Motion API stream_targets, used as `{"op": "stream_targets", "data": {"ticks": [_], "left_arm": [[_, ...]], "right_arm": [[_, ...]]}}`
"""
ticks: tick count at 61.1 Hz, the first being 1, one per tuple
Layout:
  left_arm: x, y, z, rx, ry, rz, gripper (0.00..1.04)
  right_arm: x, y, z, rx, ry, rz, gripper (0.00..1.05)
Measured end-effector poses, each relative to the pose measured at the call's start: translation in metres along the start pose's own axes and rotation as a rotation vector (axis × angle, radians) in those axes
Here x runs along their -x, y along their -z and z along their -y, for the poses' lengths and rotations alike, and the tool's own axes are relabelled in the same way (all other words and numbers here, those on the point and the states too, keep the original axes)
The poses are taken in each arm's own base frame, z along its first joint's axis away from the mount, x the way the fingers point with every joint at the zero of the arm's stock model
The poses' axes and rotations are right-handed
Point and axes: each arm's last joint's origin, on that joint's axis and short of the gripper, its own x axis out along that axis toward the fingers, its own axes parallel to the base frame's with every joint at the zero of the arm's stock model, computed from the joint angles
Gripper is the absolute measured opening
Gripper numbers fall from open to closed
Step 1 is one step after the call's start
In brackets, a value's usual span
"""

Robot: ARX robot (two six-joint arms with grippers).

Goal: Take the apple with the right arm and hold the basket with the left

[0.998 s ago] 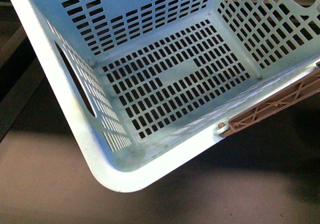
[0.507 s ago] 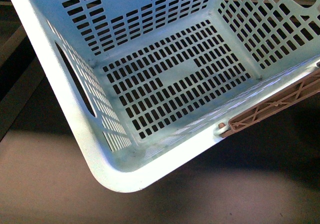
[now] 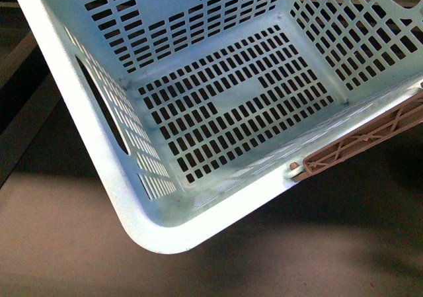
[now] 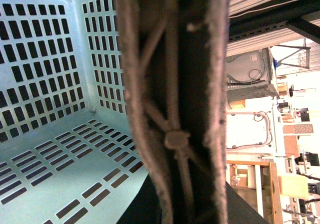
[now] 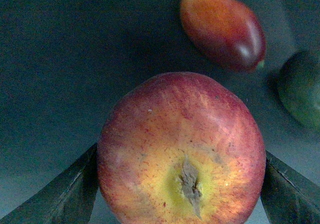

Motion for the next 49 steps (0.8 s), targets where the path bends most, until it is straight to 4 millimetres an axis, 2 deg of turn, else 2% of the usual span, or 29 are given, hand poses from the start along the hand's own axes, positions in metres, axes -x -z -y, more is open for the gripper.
{"op": "stream_targets", "data": {"ticks": [2, 3, 14, 21, 25, 36, 49], "left_arm": [[0.000, 0.000, 0.000, 0.000, 0.000, 0.000, 0.06], [0.000, 0.000, 0.000, 0.000, 0.000, 0.000, 0.06], [0.000, 0.000, 0.000, 0.000, 0.000, -0.001, 0.06], [0.000, 0.000, 0.000, 0.000, 0.000, -0.001, 0.06], [0.000, 0.000, 0.000, 0.000, 0.000, 0.000, 0.06], [0.000, 0.000, 0.000, 0.000, 0.000, 0.000, 0.06], [0.000, 0.000, 0.000, 0.000, 0.001, -0.001, 0.06]], "right_arm": [[0.008, -0.006, -0.003, 0.005, -0.009, 0.024, 0.79], [0.020, -0.016, -0.009, 0.013, -0.021, 0.065, 0.79], [0.084, -0.067, -0.045, 0.021, -0.077, 0.313, 0.79], [0.119, -0.088, -0.078, 0.017, -0.167, 0.445, 0.79], [0.130, -0.094, -0.100, 0.024, -0.235, 0.477, 0.79], [0.127, -0.086, -0.150, 0.065, -0.341, 0.451, 0.79], [0.112, -0.074, -0.179, 0.079, -0.387, 0.390, 0.80]]}}
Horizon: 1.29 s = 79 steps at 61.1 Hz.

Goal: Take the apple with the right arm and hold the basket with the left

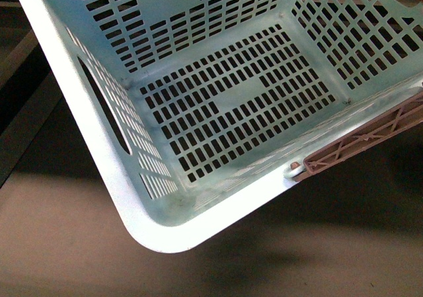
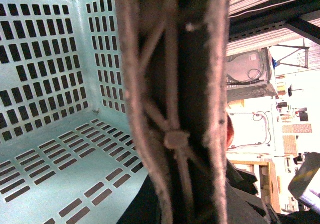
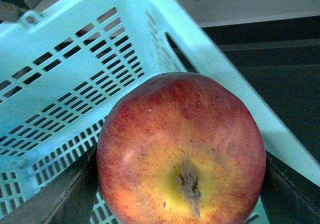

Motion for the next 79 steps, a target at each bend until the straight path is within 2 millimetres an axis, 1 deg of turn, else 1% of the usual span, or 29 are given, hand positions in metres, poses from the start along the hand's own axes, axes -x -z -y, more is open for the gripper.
{"op": "stream_targets", "data": {"ticks": [3, 7, 14, 19, 23, 25, 26, 30, 35, 38, 43, 45, 50, 52, 55, 57, 60, 62, 65, 69, 79], "left_arm": [[0.000, 0.000, 0.000, 0.000, 0.000, 0.000, 0.06], [0.000, 0.000, 0.000, 0.000, 0.000, 0.001, 0.06], [0.000, 0.000, 0.000, -0.001, 0.000, 0.001, 0.06], [-0.001, 0.000, -0.001, 0.005, -0.003, -0.007, 0.06], [-0.002, 0.001, -0.002, -0.001, -0.012, 0.003, 0.06], [-0.002, 0.001, -0.002, -0.002, -0.012, 0.003, 0.06], [-0.002, 0.001, -0.002, -0.002, -0.013, 0.003, 0.06], [-0.002, 0.001, -0.002, -0.004, -0.013, 0.004, 0.06], [-0.002, 0.001, -0.002, -0.003, -0.012, 0.001, 0.06], [-0.002, 0.001, -0.002, -0.002, -0.009, -0.003, 0.06], [-0.002, 0.001, -0.002, -0.001, -0.005, -0.011, 0.06], [-0.002, 0.001, -0.002, 0.000, -0.005, -0.011, 0.06], [-0.002, 0.001, -0.002, 0.001, -0.006, -0.009, 0.06], [-0.002, 0.001, -0.002, 0.001, -0.007, -0.007, 0.06], [-0.002, 0.001, -0.002, 0.000, -0.008, -0.005, 0.06], [-0.002, 0.001, -0.002, 0.000, -0.009, -0.004, 0.06], [-0.002, 0.001, -0.002, 0.001, -0.010, -0.002, 0.06], [-0.002, 0.001, -0.002, 0.000, -0.010, -0.002, 0.06], [-0.002, 0.001, -0.002, 0.001, -0.010, -0.002, 0.06], [-0.002, 0.001, -0.002, 0.001, -0.010, -0.002, 0.06], [-0.002, 0.001, -0.002, 0.001, -0.008, -0.006, 0.06]], "right_arm": [[-0.004, 0.003, -0.001, -0.008, 0.009, -0.003, 0.89], [-0.005, 0.004, 0.000, -0.018, 0.020, -0.006, 0.97], [0.003, -0.006, 0.002, -0.030, 0.034, 0.034, 0.96], [0.020, -0.017, 0.010, -0.056, 0.052, 0.091, 0.96], [0.037, -0.019, 0.020, -0.081, 0.092, 0.113, 0.96], [0.044, -0.016, 0.026, -0.087, 0.116, 0.110, 0.96], [0.051, -0.012, 0.029, -0.090, 0.131, 0.099, 0.96], [0.068, 0.005, 0.038, -0.096, 0.173, 0.052, 0.96], [0.087, 0.023, 0.045, -0.095, 0.202, 0.001, 0.95], [0.095, 0.029, 0.050, -0.048, 0.141, 0.101, 0.88], [0.103, 0.030, 0.052, 0.068, 0.110, 0.266, 0.76], [0.107, 0.030, 0.052, 0.110, 0.106, 0.321, 0.69], [0.111, 0.033, 0.052, 0.150, 0.106, 0.346, 0.57], [0.113, 0.036, 0.053, 0.166, 0.109, 0.345, 0.50], [0.114, 0.040, 0.053, 0.174, 0.112, 0.339, 0.43], [0.116, 0.043, 0.054, 0.178, 0.113, 0.335, 0.36], [0.117, 0.046, 0.054, 0.182, 0.113, 0.334, 0.29], [0.119, 0.048, 0.054, 0.185, 0.115, 0.333, 0.21], [0.120, 0.050, 0.054, 0.189, 0.115, 0.334, 0.14], [0.123, 0.053, 0.054, 0.193, 0.115, 0.336, 0.02], [0.129, 0.060, 0.055, 0.198, 0.116, 0.335, 0.02]]}}
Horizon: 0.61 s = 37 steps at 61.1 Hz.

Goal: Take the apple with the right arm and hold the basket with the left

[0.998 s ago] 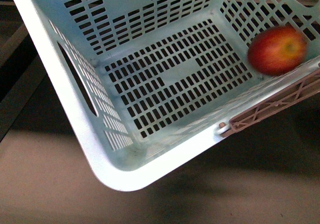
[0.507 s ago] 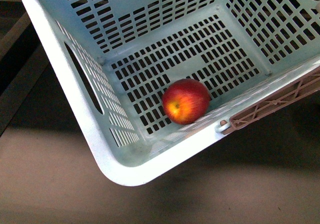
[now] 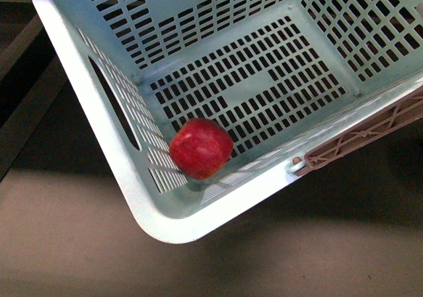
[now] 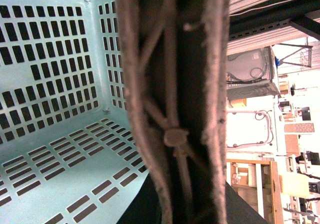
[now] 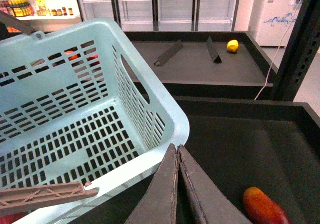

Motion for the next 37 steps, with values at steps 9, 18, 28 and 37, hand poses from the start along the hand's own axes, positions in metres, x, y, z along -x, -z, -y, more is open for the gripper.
{"op": "stream_targets", "data": {"ticks": [9, 18, 28, 37], "left_arm": [[0.000, 0.000, 0.000, 0.003, 0.000, 0.000, 0.06], [0.000, 0.000, 0.000, 0.001, -0.003, 0.005, 0.06], [0.000, 0.000, 0.000, 0.002, 0.000, 0.001, 0.06], [0.000, 0.000, 0.000, 0.001, -0.001, 0.001, 0.06]], "right_arm": [[0.005, 0.004, 0.000, 0.000, 0.000, 0.018, 0.02], [0.009, 0.003, 0.000, 0.001, -0.001, 0.028, 0.02], [0.014, 0.003, 0.000, 0.001, -0.001, 0.028, 0.02], [0.017, 0.003, 0.000, 0.001, -0.001, 0.029, 0.02]]}}
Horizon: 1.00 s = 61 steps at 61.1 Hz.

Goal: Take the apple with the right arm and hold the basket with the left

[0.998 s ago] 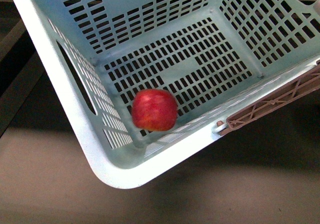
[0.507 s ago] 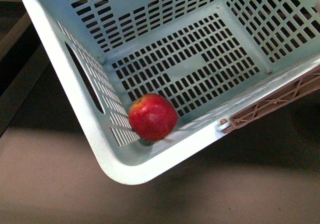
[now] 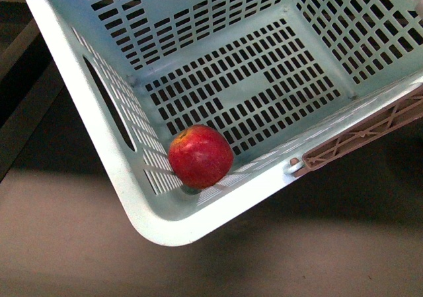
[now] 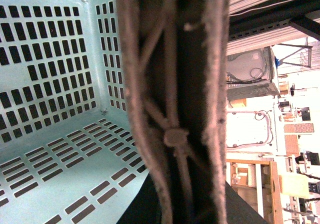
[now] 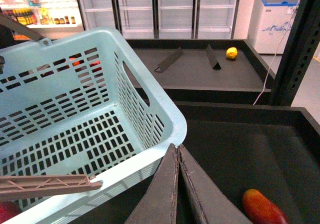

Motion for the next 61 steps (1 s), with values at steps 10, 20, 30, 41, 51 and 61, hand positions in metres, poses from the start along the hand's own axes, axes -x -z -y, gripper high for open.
{"op": "stream_targets", "data": {"ticks": [10, 20, 30, 41, 51, 61], "left_arm": [[0.000, 0.000, 0.000, 0.000, 0.000, 0.001, 0.06], [0.000, 0.000, 0.000, 0.000, 0.000, 0.000, 0.06], [0.000, 0.000, 0.000, 0.001, 0.000, -0.001, 0.06], [0.000, 0.000, 0.000, 0.000, -0.001, 0.001, 0.06], [0.000, 0.000, 0.000, 0.001, 0.000, 0.000, 0.06], [0.000, 0.000, 0.000, 0.000, -0.001, 0.000, 0.06]], "right_arm": [[0.003, 0.000, 0.000, 0.000, 0.000, 0.000, 0.02], [0.010, 0.004, 0.000, 0.000, -0.004, -0.030, 0.02], [0.016, 0.003, 0.000, 0.001, 0.000, -0.008, 0.02], [0.016, 0.003, 0.000, 0.002, 0.000, -0.006, 0.07], [0.016, 0.003, 0.000, 0.002, 0.000, -0.006, 0.37], [0.016, 0.003, 0.000, 0.002, 0.000, -0.006, 0.65]]}}
